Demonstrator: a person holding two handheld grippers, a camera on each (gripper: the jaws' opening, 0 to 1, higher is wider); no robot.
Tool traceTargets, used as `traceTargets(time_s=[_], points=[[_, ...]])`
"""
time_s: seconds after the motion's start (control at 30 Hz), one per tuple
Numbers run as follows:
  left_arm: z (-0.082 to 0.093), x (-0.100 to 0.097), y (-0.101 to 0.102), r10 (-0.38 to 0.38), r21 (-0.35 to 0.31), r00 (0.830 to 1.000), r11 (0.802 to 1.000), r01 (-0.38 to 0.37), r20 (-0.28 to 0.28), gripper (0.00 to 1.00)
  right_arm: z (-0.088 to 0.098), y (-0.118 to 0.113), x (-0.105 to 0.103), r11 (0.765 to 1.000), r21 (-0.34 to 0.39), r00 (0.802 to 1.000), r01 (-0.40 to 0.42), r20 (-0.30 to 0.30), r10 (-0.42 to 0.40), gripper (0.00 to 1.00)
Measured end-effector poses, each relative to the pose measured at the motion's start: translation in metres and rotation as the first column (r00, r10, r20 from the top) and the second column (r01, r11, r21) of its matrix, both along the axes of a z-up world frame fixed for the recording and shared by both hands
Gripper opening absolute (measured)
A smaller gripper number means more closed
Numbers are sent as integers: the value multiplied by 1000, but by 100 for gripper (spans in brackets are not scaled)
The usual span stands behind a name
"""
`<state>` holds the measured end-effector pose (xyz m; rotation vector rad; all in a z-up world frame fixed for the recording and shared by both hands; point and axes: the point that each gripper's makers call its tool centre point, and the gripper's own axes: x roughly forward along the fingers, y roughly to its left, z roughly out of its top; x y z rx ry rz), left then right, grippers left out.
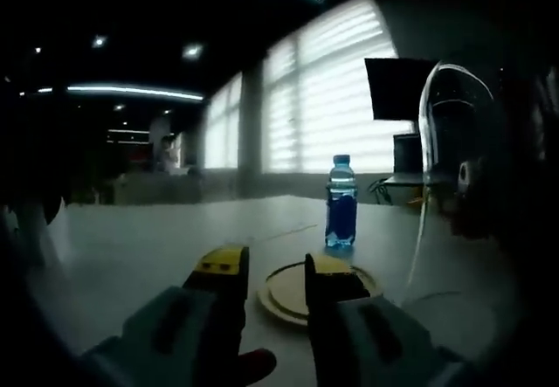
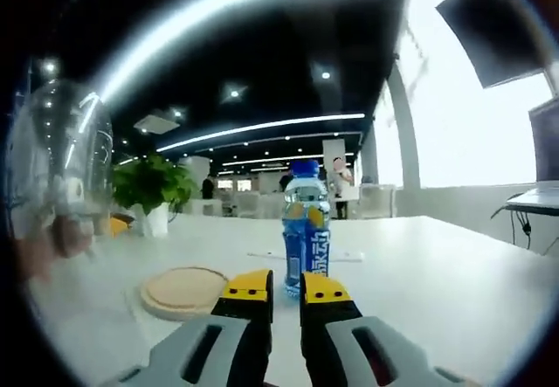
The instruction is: Open the cover put in the Mizone put the cover back on
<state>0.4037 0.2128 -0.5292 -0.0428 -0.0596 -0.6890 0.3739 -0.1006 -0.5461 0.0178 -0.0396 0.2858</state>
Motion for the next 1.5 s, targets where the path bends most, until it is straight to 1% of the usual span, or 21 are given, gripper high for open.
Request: traceTargets(time_s=[0.07,0.1,0.13,0.27,0.37,0.5,0.6,0.67,0.9,0.93,0.97,1.0,1.07,1.1,1.13,1.17,1.2,1.27,1.37,1.4,1.5], points=[[-1,1,0,1,1,1000,1000,-1,3,20,6,0,-2,1000,20,1000,6,15,-6,6],[-3,2,-1,5,10,1000,1000,-5,1,20,10,0,-2,1000,19,1000,5,18,-5,7],[-3,2,0,8,17,1000,1000,-8,6,20,15,-1,-2,1000,15,999,5,34,-6,8],[-2,3,0,13,2,1000,1000,-13,1,20,35,-2,7,999,35,998,-2,60,0,9],[-2,2,0,13,11,1000,1000,-13,7,19,47,1,17,1000,8,997,-4,74,3,11],[0,1,0,10,8,1000,1000,-10,13,19,59,3,30,1000,7,997,-7,81,6,12],[0,1,-2,5,-1,1000,1000,-5,11,19,66,6,37,1000,-19,996,-4,89,6,13],[-2,2,-2,8,10,1000,1000,-8,8,19,69,8,40,1000,-21,996,-11,89,13,14],[-2,-1,-6,-4,12,1000,1000,4,12,19,72,13,45,1000,-30,996,-9,88,11,16],[-4,-1,-6,-2,25,1000,1000,2,6,20,72,13,46,999,-40,996,-12,84,15,16],[-2,-2,-5,-1,27,1000,1000,1,-2,20,72,12,47,999,-46,997,-13,80,16,16],[6,-4,-6,-15,-5,1000,1000,15,26,20,72,9,48,999,-47,997,-11,79,15,16],[6,-3,-5,-14,-4,1000,1000,14,25,19,74,7,51,999,-32,997,-27,69,30,16],[6,-2,-4,-9,2,999,1000,9,31,19,76,4,53,1000,-20,998,-21,59,22,16],[5,0,-2,3,11,999,1000,-4,35,19,76,4,55,999,-31,998,-13,60,15,16],[3,1,0,10,13,999,1000,-11,31,19,77,2,57,999,-54,998,-1,64,5,16],[1,3,2,20,8,1000,1000,-20,20,19,79,2,59,998,-62,998,3,65,1,16],[-2,5,5,34,-9,999,999,-34,-8,19,81,6,62,997,-75,997,-10,72,15,17],[0,3,2,26,-18,1000,999,-26,-2,19,83,10,69,995,-104,997,-9,71,17,21],[0,3,0,21,-18,1000,1000,-21,-2,19,85,10,72,994,-107,997,-4,72,12,23],[-5,2,-3,17,-4,1000,1000,-17,-13,19,91,11,82,996,-84,998,-14,67,20,23]])
